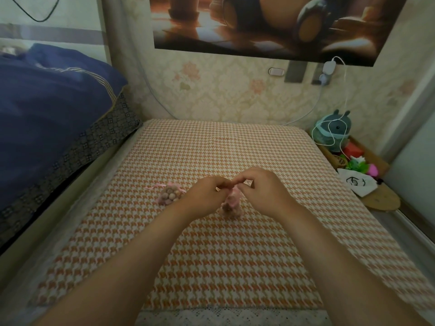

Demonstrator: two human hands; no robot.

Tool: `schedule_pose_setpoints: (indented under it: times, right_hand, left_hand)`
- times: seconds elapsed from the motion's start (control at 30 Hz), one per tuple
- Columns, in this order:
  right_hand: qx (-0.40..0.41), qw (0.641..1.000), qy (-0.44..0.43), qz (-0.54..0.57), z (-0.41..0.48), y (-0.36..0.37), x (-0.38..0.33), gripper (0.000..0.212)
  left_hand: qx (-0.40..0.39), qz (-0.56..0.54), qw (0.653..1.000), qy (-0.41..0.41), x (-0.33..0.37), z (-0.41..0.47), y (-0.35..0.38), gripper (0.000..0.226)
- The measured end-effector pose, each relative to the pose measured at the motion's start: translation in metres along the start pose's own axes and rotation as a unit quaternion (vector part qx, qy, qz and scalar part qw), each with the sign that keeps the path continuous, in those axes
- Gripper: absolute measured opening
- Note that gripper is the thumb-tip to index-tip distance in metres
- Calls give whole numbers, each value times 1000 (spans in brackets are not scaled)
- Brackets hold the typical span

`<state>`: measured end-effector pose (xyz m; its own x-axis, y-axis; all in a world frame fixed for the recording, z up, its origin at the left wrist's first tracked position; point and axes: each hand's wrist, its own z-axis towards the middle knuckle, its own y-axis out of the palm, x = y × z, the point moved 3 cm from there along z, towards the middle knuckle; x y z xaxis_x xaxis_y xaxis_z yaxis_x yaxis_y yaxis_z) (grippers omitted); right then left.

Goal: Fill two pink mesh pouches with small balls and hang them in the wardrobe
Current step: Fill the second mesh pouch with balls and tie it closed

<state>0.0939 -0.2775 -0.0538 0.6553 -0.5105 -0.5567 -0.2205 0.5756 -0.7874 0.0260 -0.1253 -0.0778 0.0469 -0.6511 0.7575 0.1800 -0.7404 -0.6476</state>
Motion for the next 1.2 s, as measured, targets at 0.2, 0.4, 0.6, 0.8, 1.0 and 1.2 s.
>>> schedule_pose_setpoints:
  times: [0.2,0.4,0.6,0.8,1.0,1.2]
  right_hand:
    - [-131,991,37,16,-4,4,8,32]
    - [-87,994,65,-4,-3,9,13,9]
    - [-76,992,76,66,-7,8,11,11]
    - [-87,983,85,137,-22,16,2,5]
    - [-147,976,70,147,-36,20,-11,7]
    - [-131,980,95,115,-53,26,-14,12]
  left_hand:
    - [-39,-92,995,-22,-2,-2,2,50]
    - [-68,-15,998,-2,-9,-3,13,67]
    - [-12,-34,999,12,-2,-8,8,5]
    - [22,-36,999,-16,-8,-21,-5,14]
    - [23,-69,997,-21,-5,-49,-17,10]
    - [-77,-9,996,-40,-19,-72,-22,40]
